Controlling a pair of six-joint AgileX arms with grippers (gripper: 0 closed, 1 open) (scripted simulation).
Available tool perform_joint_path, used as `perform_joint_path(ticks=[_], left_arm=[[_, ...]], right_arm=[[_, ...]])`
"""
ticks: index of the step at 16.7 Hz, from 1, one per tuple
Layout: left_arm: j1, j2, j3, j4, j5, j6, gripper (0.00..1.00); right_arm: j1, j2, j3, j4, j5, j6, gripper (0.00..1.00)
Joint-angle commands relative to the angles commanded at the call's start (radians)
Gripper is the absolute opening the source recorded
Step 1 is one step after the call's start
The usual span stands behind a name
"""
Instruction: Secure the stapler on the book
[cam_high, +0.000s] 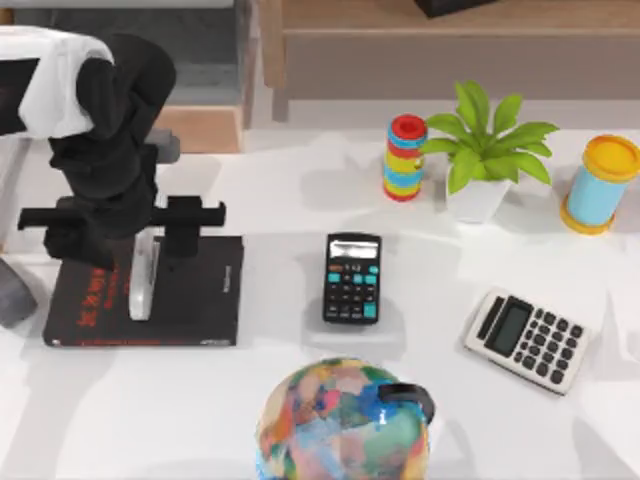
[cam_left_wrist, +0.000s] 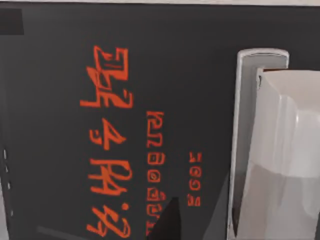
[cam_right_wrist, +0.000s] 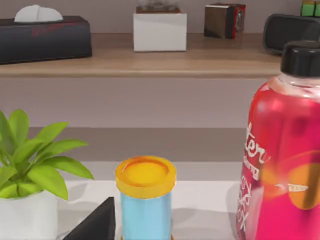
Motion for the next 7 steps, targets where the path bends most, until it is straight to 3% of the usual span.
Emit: perform_joint_path(ticks=[2,7], left_arm=[[0.0,0.0,0.0,0.0,0.0,0.0,1.0],[0.0,0.0,0.0,0.0,0.0,0.0,1.0]], right_arm=[[0.0,0.0,0.0,0.0,0.0,0.0,1.0],[0.0,0.0,0.0,0.0,0.0,0.0,1.0]])
